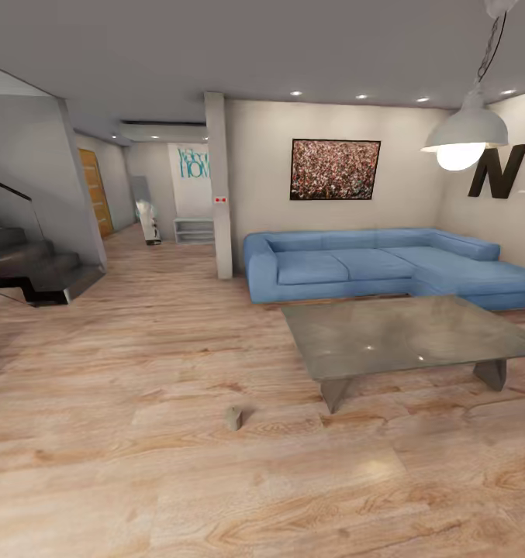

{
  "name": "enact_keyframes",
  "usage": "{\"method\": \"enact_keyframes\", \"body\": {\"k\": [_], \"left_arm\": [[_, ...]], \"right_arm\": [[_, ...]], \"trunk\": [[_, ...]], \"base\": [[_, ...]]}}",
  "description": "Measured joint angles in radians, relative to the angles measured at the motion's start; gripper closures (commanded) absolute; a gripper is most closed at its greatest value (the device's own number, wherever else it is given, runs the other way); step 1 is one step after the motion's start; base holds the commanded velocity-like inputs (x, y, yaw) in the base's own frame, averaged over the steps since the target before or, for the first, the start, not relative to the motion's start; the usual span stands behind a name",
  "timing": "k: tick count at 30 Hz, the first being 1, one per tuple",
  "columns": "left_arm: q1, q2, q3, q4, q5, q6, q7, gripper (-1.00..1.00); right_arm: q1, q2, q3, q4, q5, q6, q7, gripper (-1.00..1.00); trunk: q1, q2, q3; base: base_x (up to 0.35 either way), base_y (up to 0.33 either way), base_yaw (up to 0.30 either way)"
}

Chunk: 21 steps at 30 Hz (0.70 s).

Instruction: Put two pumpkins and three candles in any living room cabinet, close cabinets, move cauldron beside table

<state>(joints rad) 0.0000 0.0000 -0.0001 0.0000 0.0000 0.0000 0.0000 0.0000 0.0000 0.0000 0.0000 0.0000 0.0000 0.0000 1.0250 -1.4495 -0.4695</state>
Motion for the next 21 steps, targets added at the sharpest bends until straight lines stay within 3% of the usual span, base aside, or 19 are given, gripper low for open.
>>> {"method": "enact_keyframes", "body": {"k": [21], "left_arm": [[-0.006,0.003,0.008,-0.001,-0.001,-0.005,0.001,-1.0]], "right_arm": [[-0.001,-0.003,-0.003,-0.006,0.003,-0.007,-0.001,-1.0]], "trunk": [[0.0,0.0,0.0]], "base": [[0.0,0.0,-0.001]]}}
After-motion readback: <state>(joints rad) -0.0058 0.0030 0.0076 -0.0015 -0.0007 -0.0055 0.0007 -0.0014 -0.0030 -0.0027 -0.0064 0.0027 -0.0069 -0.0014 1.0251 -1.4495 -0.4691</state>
